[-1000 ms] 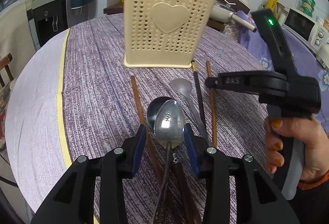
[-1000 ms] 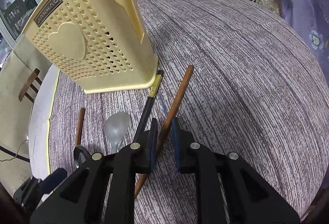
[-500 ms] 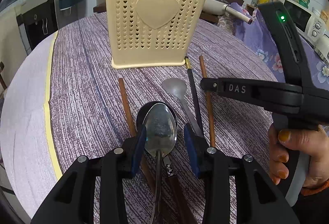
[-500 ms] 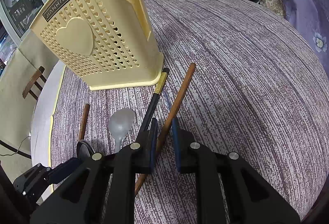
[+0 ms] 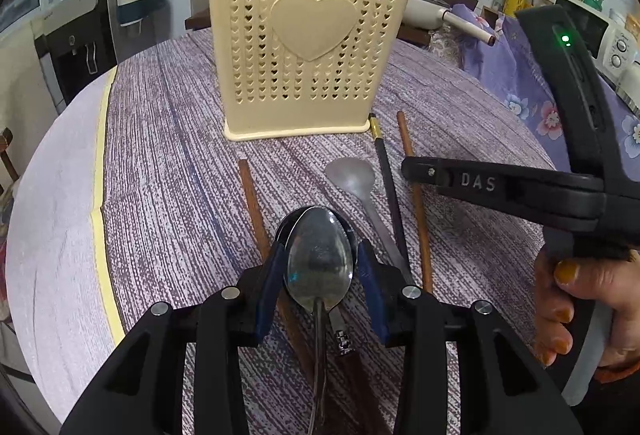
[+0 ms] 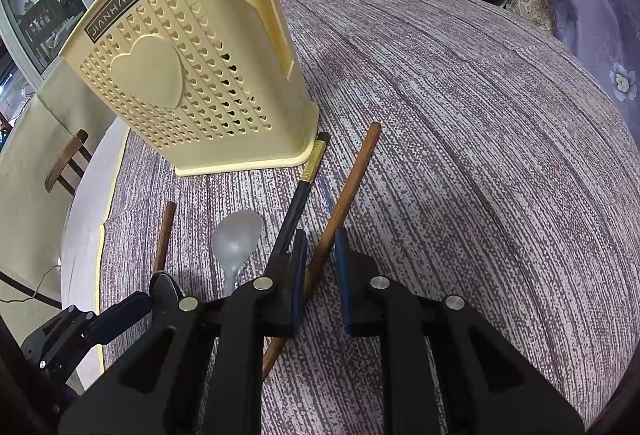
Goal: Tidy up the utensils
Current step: 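Close the left tool on a metal spoon while the right tool aligns on a brown chopstick, then close the right tool on the brown chopstick while the left tool holds the spoon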
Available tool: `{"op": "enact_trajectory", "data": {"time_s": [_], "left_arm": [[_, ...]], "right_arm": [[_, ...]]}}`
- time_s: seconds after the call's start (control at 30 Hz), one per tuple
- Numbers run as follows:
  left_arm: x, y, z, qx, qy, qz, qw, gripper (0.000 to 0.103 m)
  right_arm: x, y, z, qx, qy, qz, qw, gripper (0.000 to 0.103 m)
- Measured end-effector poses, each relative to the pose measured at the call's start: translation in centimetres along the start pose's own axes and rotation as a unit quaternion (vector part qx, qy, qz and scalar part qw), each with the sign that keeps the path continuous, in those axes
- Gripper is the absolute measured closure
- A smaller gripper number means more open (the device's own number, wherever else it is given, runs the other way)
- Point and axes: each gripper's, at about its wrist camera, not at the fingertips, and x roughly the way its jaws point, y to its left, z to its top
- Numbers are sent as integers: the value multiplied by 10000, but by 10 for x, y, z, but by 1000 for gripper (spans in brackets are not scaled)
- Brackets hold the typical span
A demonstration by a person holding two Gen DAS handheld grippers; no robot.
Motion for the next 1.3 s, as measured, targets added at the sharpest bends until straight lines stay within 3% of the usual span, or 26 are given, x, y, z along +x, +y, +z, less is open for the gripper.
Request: {"op": "enact_trajectory", "data": {"time_s": [0.43,0.5,0.97,1.13,1.27,1.3], "left_arm": [[-2,-3,-6,0,-5,-43,10000,71],[-5,-5,-6,31,-43,-84,10000,87],[-21,15,-4,-440,-223,-83,9987,100],[-31,39,0,-716,-365,278,9964,100],[-26,57,4,-790,-400,923,9918,100],[-23,59,4,-829,-359,933,9915,100]], "right_arm": [[0,1,-1,35,-14,25,10000,88],[0,0,-1,30,-21,23,10000,88],[1,0,-1,37,-31,51,10000,88],[0,0,-1,32,-28,60,10000,88],[1,0,-1,18,-34,48,10000,88],[1,0,-1,16,-34,46,10000,88]]}}
